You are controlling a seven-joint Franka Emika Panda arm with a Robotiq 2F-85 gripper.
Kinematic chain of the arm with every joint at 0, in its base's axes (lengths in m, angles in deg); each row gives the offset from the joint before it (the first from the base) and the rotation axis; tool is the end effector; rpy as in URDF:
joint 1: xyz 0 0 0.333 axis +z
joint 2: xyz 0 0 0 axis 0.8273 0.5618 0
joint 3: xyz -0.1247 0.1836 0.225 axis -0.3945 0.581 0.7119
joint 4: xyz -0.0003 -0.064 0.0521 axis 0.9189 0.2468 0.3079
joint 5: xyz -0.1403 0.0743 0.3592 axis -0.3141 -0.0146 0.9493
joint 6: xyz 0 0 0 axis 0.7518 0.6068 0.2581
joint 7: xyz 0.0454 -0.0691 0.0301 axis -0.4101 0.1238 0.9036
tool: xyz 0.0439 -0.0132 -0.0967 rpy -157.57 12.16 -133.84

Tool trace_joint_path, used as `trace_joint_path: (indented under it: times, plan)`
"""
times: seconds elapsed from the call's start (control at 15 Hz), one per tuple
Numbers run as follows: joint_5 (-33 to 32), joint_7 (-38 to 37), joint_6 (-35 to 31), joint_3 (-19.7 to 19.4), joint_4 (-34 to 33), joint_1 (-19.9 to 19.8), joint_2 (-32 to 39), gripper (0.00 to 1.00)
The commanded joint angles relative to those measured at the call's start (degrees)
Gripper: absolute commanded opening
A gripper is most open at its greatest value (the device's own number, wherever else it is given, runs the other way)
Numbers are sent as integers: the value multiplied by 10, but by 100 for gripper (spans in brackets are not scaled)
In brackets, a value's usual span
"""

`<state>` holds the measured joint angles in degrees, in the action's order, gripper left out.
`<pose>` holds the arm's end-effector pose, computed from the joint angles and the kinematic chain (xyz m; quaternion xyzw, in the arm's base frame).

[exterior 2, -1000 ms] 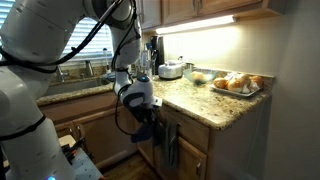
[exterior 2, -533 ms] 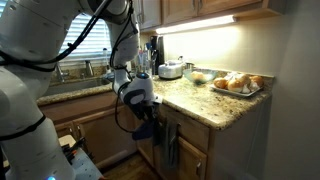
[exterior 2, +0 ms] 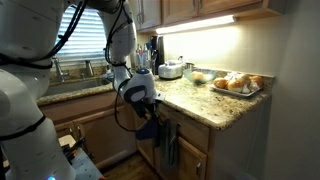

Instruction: Pick up the blue towel from the countertop and hang it on the cabinet

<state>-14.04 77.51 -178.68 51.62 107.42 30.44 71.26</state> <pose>0.4741 0.0011 0.1525 -0.9704 0.1549 -0.1557 0.1008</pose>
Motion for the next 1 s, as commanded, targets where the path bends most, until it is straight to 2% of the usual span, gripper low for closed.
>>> trace_joint_path:
  times: [0.0, 0.93]
  plan:
    - [-4, -36, 9, -19, 29, 17, -33, 5]
    - [-3, -55, 21, -24, 2, 64, 10, 5]
